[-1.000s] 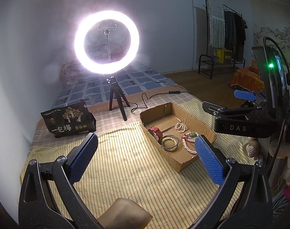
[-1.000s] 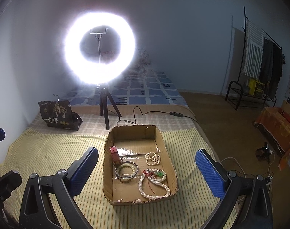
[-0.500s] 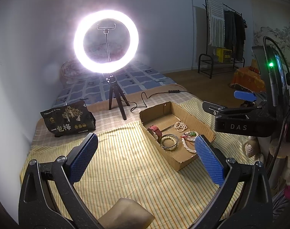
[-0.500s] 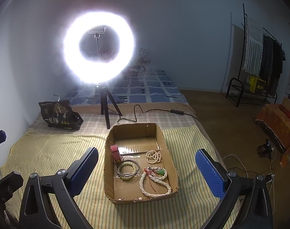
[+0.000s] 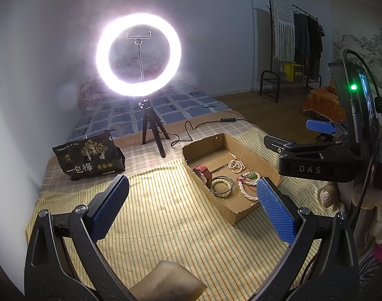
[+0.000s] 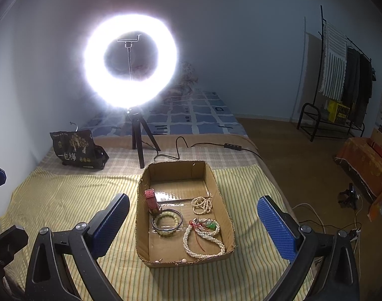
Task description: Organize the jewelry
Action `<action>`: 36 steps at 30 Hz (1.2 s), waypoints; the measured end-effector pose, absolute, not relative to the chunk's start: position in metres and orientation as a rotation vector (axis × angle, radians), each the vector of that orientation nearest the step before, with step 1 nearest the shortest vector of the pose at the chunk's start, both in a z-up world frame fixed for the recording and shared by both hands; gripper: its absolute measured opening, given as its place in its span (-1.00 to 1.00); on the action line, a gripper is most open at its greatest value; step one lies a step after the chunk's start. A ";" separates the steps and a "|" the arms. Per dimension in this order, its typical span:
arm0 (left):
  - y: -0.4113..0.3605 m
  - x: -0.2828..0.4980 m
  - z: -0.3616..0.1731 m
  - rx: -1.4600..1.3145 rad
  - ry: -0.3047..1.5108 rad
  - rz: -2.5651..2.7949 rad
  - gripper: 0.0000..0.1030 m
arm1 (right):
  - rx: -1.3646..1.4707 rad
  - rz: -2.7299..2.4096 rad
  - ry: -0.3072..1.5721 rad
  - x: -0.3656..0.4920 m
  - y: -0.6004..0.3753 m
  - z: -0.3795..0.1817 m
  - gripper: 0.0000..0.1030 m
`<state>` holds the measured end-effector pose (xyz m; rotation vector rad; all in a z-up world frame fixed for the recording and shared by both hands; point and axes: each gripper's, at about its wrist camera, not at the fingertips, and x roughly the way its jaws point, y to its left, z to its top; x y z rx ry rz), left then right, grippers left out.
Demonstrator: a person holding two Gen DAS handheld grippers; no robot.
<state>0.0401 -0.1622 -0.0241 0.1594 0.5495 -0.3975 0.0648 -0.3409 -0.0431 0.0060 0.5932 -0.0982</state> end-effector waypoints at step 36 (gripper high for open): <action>-0.159 0.038 -0.021 0.169 0.537 -0.383 1.00 | 0.000 -0.093 0.618 0.066 -0.335 -0.050 0.99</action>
